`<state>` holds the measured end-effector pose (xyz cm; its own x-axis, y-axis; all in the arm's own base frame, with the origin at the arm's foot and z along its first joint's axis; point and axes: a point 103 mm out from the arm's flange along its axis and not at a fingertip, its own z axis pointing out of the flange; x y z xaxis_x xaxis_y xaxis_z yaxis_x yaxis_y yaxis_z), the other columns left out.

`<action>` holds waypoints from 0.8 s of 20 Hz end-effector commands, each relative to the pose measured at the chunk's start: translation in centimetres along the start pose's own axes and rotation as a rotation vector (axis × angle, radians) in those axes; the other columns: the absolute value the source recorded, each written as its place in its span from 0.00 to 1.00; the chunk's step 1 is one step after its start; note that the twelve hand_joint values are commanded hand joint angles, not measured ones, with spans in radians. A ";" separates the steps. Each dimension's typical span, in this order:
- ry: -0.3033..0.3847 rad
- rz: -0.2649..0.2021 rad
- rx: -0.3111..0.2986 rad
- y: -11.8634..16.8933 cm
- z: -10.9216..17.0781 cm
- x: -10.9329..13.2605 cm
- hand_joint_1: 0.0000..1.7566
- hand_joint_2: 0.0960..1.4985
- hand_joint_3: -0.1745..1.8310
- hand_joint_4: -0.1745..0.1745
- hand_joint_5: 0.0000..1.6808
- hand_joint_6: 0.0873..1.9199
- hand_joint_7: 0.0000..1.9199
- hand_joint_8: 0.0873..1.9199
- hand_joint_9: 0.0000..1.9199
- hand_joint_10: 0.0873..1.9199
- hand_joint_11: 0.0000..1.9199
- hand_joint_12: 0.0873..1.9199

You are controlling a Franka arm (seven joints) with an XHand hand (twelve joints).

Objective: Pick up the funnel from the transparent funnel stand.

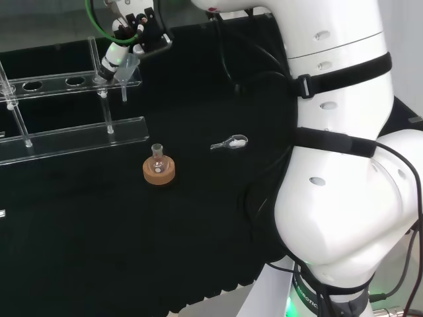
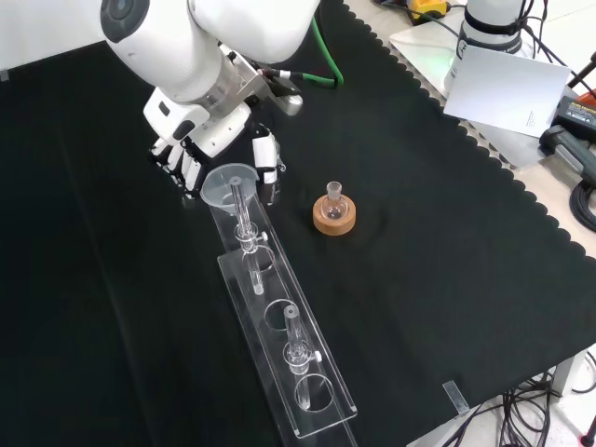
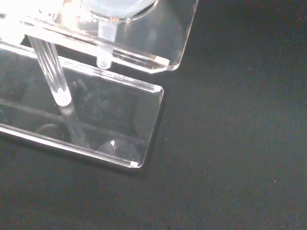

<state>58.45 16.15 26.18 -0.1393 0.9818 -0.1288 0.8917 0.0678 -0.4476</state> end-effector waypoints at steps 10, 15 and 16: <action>-0.048 0.029 -0.123 -2.3 -3.8 -1.7 0.47 0.31 0.44 0.60 0.52 0.49 0.63 0.53 0.60 0.13 0.00 0.79; -0.057 0.034 -0.126 -3.4 -5.1 -2.0 0.47 0.32 0.45 0.58 0.53 0.49 0.64 0.50 0.62 0.12 0.00 0.79; -0.057 0.034 -0.125 -3.5 -5.2 -2.0 0.47 0.32 0.46 0.58 0.53 0.49 0.64 0.49 0.62 0.12 0.00 0.79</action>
<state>58.19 14.96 31.56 -0.1290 0.9742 -0.1851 0.9418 0.0620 -0.3303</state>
